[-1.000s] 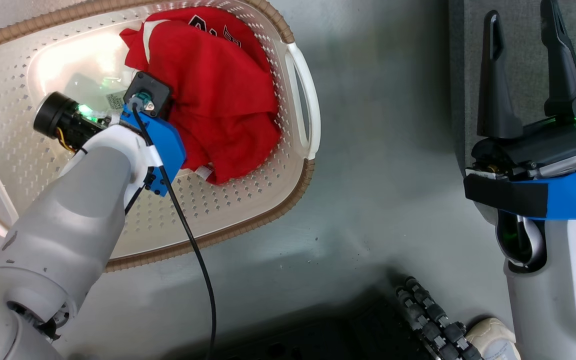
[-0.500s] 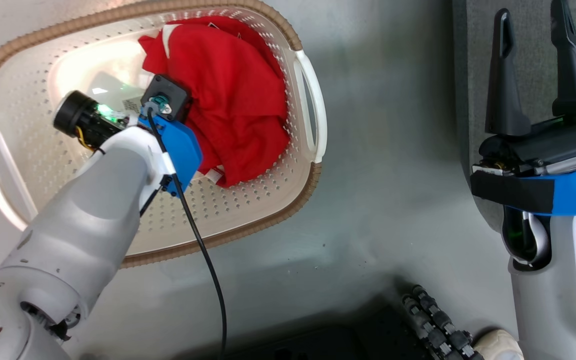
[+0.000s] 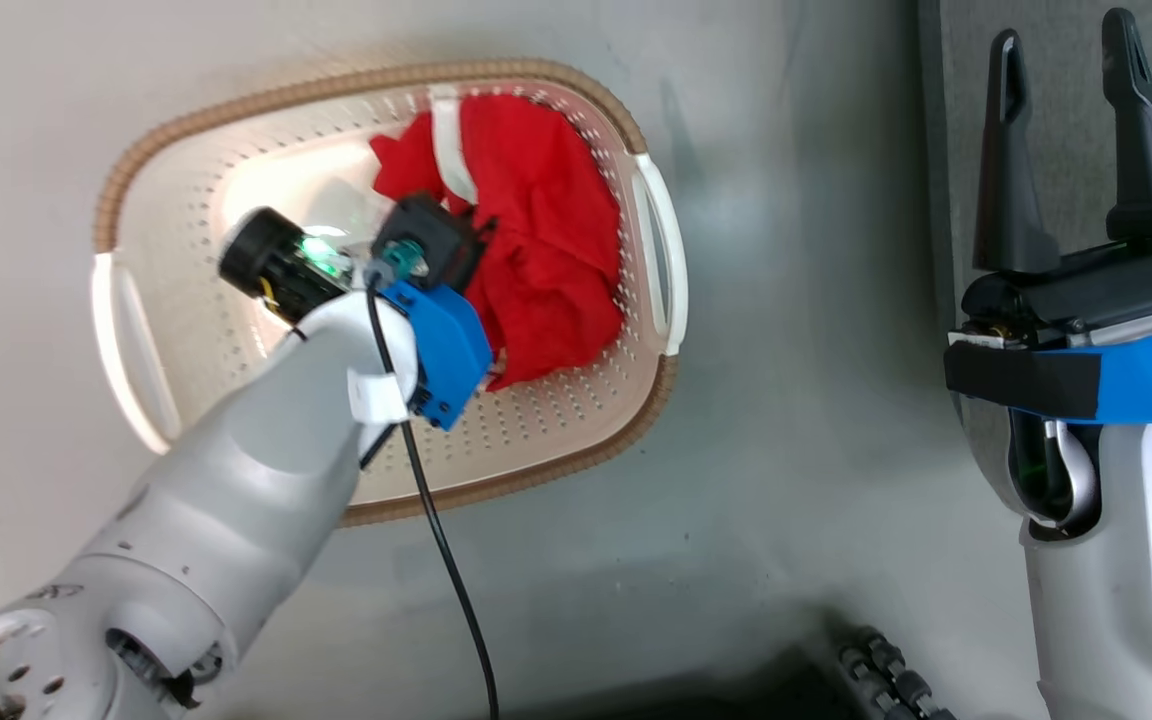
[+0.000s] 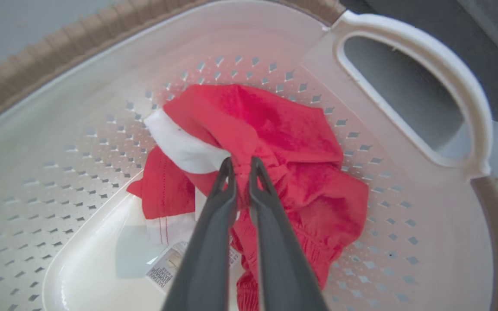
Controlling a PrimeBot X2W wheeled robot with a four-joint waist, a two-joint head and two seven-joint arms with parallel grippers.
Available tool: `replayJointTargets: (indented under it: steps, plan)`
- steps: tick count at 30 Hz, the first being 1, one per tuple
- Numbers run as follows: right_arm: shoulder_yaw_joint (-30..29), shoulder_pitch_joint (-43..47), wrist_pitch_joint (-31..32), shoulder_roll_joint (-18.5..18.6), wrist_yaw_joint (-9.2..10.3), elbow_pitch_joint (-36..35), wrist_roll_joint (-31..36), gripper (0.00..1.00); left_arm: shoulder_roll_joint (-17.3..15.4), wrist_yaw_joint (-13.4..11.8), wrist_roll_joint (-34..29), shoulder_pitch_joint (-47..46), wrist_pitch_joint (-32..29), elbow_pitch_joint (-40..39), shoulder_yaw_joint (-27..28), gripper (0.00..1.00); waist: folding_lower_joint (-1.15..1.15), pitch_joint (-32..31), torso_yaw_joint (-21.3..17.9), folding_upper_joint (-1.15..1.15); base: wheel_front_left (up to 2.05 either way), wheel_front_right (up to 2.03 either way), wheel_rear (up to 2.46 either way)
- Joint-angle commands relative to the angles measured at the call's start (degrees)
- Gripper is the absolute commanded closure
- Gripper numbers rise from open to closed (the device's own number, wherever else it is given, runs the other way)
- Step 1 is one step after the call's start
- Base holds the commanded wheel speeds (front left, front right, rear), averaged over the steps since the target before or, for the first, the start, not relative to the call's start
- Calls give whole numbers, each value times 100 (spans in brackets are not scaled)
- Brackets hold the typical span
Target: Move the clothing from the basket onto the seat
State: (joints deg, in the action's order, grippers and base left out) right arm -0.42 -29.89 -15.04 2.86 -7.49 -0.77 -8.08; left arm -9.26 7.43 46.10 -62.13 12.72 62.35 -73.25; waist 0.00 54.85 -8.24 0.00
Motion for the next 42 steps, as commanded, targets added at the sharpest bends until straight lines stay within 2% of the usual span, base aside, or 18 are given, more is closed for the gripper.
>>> replayJointTargets:
  steps: [1, 10, 16, 29, 42]
  plan:
    - [-29, 31, -22, 5, -1, 43, 59, 0, 29, 10, -23, 80, 82, -79, -17, 100, 0, -234, 141, 0, 0, 0, 0]
    - [-124, 255, -22, 5, -1, 254, 205, 0, 171, 10, 79, 304, 252, -560, 8, 100, 0, -984, 469, 0, 0, 0, 0]
    - [-177, 419, -22, 13, -1, 394, 309, 0, 104, 10, -144, 535, 253, -1203, 541, 100, 0, -1500, 659, 0, 0, 0, 0]
    - [-214, 863, -22, 75, -1, 720, 251, 0, 94, 10, -1058, 1258, 255, -2291, 1780, 100, 0, -2675, 906, 0, 0, 0, 0]
    - [-225, 1388, -22, 81, -1, 971, 167, 0, 253, 10, -1659, 1494, 256, -3062, 2516, 100, 0, -3733, 1075, 0, 0, 0, 0]
